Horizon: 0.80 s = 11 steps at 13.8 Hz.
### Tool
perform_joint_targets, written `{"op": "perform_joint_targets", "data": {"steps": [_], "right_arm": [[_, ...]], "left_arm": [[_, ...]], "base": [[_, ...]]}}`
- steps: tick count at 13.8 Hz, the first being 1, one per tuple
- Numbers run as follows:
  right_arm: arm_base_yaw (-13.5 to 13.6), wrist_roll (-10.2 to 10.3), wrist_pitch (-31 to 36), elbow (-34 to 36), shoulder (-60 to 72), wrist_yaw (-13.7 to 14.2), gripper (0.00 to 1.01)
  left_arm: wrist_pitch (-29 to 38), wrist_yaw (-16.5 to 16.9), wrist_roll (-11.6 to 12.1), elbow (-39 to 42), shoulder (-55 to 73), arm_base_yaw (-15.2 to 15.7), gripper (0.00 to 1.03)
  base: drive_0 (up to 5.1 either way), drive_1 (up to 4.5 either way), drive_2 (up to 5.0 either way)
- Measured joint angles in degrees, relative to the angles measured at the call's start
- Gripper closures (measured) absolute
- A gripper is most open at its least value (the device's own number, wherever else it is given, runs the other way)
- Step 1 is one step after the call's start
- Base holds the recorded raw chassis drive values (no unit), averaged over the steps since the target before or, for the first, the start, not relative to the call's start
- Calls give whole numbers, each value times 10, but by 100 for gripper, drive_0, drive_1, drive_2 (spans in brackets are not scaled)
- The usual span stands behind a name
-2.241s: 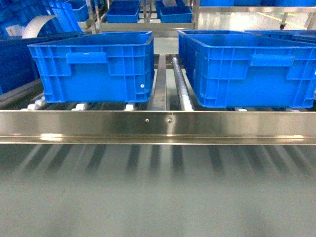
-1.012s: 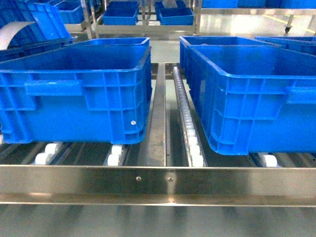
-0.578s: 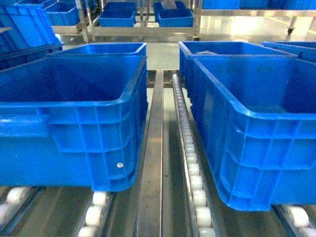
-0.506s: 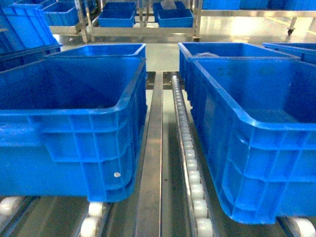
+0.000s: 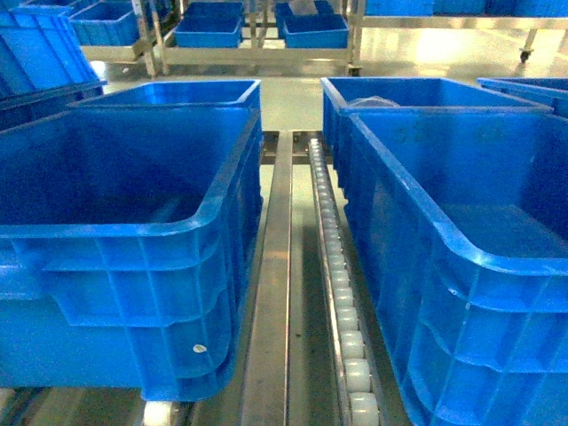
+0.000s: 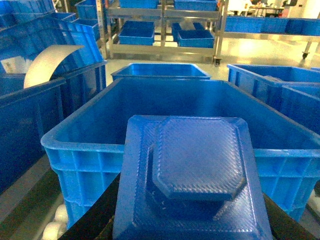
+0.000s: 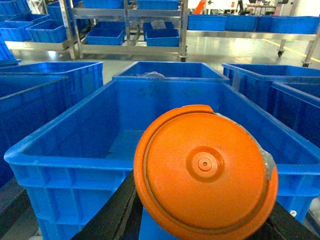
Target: Sort blue parts and orange caps into right shelf containers
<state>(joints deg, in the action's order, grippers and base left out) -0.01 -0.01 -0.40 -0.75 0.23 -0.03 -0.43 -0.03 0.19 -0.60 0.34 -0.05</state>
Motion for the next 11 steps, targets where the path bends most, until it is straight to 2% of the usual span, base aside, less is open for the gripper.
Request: {"op": "perform_joint_targets", "data": {"steps": [11], "right_arm": [[0,0,0,0,0,0,57]], "left_arm": [[0,0,0,0,0,0,60]], "base": [[0,0,0]]}}
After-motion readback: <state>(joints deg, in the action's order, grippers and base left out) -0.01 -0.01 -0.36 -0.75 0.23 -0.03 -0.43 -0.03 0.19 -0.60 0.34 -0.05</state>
